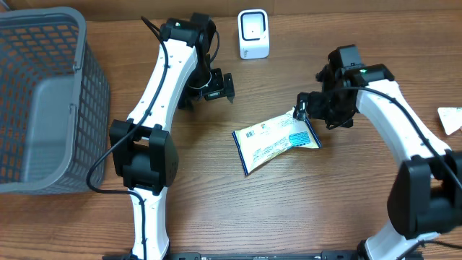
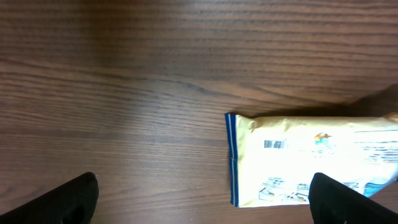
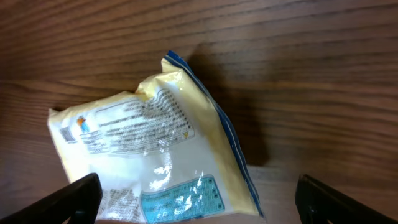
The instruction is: Scan the item barcode
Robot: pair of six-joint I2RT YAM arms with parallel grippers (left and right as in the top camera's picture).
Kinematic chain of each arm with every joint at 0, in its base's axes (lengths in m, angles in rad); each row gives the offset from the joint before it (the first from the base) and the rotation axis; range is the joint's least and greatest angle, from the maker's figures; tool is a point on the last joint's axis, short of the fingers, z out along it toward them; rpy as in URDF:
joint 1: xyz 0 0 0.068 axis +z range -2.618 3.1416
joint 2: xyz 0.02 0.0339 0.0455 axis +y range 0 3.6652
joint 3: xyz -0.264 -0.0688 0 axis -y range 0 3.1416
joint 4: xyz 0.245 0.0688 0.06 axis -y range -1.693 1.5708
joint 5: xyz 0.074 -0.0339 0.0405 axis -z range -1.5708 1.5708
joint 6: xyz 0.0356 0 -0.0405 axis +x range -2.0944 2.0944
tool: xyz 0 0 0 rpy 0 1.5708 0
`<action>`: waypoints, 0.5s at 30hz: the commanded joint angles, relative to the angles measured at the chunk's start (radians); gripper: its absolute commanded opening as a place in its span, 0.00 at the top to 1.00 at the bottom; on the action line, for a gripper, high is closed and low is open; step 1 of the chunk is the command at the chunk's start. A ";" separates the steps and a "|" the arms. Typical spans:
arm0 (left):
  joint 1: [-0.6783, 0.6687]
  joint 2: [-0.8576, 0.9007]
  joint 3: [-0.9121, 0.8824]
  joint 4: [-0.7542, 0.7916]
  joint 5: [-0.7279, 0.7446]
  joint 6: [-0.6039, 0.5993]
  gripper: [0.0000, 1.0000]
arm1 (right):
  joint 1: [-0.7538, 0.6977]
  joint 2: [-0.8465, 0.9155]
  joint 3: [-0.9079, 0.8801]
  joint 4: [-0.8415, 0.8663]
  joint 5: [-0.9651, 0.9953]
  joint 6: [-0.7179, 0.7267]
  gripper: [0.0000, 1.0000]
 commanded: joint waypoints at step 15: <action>-0.007 -0.002 -0.027 -0.003 0.014 0.005 0.00 | 0.010 0.278 -0.023 0.077 -0.322 -0.079 0.51</action>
